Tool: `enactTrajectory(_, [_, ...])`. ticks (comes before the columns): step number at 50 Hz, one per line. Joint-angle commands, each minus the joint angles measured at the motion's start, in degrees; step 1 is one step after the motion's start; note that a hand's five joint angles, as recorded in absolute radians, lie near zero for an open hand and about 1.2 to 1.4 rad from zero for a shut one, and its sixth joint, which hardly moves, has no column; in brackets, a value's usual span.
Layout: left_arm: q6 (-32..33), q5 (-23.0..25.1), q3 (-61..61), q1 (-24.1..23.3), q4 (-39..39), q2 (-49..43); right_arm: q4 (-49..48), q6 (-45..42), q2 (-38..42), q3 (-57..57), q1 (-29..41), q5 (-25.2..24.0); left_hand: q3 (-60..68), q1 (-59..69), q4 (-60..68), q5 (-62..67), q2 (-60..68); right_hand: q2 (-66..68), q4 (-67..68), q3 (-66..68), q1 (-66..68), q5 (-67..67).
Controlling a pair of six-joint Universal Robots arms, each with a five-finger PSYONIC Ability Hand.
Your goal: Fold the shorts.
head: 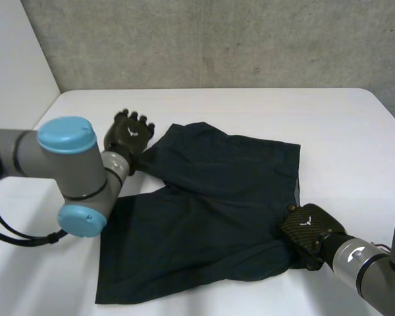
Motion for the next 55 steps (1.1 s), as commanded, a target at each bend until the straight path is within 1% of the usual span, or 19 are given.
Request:
enactTrajectory(1, [-12.8, 0.0, -6.6, -0.3, -3.7, 13.8, -0.9, 3.5, 0.0, -0.1, 0.0, 0.0, 2.1, 3.3, 2.5, 2.6, 2.5, 12.4, 11.7, 12.2, 24.4, 12.7])
enactTrajectory(3, [-16.3, 0.2, -8.5, -0.7, -6.8, 17.1, -1.8, 5.8, 0.0, -0.2, 0.0, -0.1, 5.3, 6.5, 5.7, 5.8, 5.7, 12.4, 11.7, 12.2, 24.4, 12.7])
enactTrajectory(4, [-19.7, 0.3, -10.3, -1.1, -10.8, 20.0, -2.0, 6.6, 0.0, -0.3, 0.0, -0.1, 7.8, 9.0, 8.2, 8.3, 8.2, 12.4, 11.7, 12.2, 24.4, 12.7])
enactTrajectory(7, [-24.3, 0.4, -12.0, -2.4, -18.3, 23.7, -2.1, 8.6, 0.0, -0.5, 0.0, -0.1, 10.4, 11.5, 10.8, 10.8, 10.8, 12.4, 11.7, 12.2, 24.4, 12.7])
enactTrajectory(8, [-26.8, 0.4, -13.2, -3.5, -23.6, 25.7, -2.1, 9.1, 0.0, -0.6, 0.0, -0.2, 11.0, 12.2, 11.5, 11.5, 11.4, 12.4, 11.7, 12.2, 24.4, 12.7])
enactTrajectory(10, [-29.0, 0.6, -14.7, -4.3, -28.5, 27.3, -2.1, 9.7, 0.0, -0.6, -0.1, -0.2, 11.4, 12.5, 11.8, 11.9, 11.8, 12.4, 11.7, 12.2, 24.4, 12.7])
enactTrajectory(11, [-29.9, 0.5, -17.0, -4.9, -32.6, 28.7, -2.3, 10.3, 0.0, -0.7, -0.1, -0.2, 12.5, 13.7, 13.0, 13.0, 13.0, 12.4, 11.7, 12.2, 24.4, 12.7])
enactTrajectory(13, [-30.3, 0.4, -20.1, -5.1, -34.2, 30.2, -2.5, 11.3, 0.0, -0.8, -0.1, -0.2, 13.1, 14.2, 13.5, 13.5, 13.5, 12.4, 11.7, 12.2, 24.4, 12.7])
enactTrajectory(14, [-30.2, 0.5, -21.9, -5.0, -34.0, 31.2, -2.6, 12.0, 0.0, -0.9, 0.0, -0.2, 13.7, 14.9, 14.1, 14.2, 14.1, 12.4, 11.7, 12.2, 24.4, 12.7])
enactTrajectory(17, [-30.1, 0.6, -29.1, -5.1, -29.7, 35.9, -3.1, 15.2, 0.0, -1.0, 0.0, -0.3, 17.4, 18.6, 17.9, 17.9, 17.8, 12.4, 11.7, 12.2, 24.4, 12.7])
enactTrajectory(21, [-29.2, 0.5, -37.1, -5.3, -21.8, 41.6, -4.3, 20.1, 0.0, -1.2, -0.1, -1.1, 17.4, 18.6, 17.9, 17.9, 17.8, 12.4, 11.7, 12.2, 24.4, 12.7])
enactTrajectory(23, [-27.3, 0.5, -41.6, -5.1, -17.8, 44.8, -4.8, 21.8, 0.0, -1.2, -0.1, -2.1, 17.3, 18.4, 17.7, 17.7, 17.7, 12.4, 11.7, 12.2, 24.4, 12.7])
enactTrajectory(27, [-23.2, 0.6, -48.4, -5.1, -12.7, 47.9, -4.9, 22.7, 0.0, -1.2, -0.1, -3.0, 17.1, 18.2, 17.5, 17.6, 17.5, 12.4, 11.7, 12.2, 24.4, 12.7])
enactTrajectory(31, [-19.9, 0.6, -53.0, -5.3, -10.4, 47.9, -5.0, 23.0, 0.0, -1.1, -0.1, -3.1, 17.1, 18.2, 17.5, 17.6, 17.5, 12.4, 11.7, 12.2, 24.4, 12.7])
enactTrajectory(34, [-19.2, 0.6, -54.8, -5.3, -9.8, 47.7, -5.0, 23.1, 0.0, -1.0, -0.1, -3.1, 17.4, 18.6, 17.9, 17.9, 17.8, 12.4, 11.7, 12.2, 24.4, 12.7])
enactTrajectory(38, [-19.0, 0.5, -56.5, -5.2, -9.0, 45.9, -5.6, 23.1, 0.0, -1.0, -0.1, -3.0, 17.4, 18.6, 17.9, 17.9, 17.8, 12.4, 11.7, 12.2, 24.4, 12.7])
enactTrajectory(46, [-19.0, -0.1, -58.3, -5.2, -4.0, 40.7, -6.0, 23.1, 0.0, -0.4, -0.1, -2.9, 18.1, 19.3, 18.5, 18.6, 18.5, 12.4, 11.7, 12.2, 24.4, 12.7])
enactTrajectory(53, [-19.0, -0.1, -58.4, -5.2, -2.3, 39.9, -4.8, 22.9, -0.9, -0.7, -0.4, -2.0, 18.6, 19.8, 19.0, 19.1, 19.0, 12.4, 11.7, 12.2, 24.4, 12.7])
enactTrajectory(55, [-19.0, 0.0, -58.4, -5.2, -1.8, 39.9, -3.9, 22.6, -2.0, -0.7, -0.4, -2.1, 21.1, 22.3, 21.5, 21.6, 21.5, 12.4, 11.7, 12.2, 24.4, 12.7])
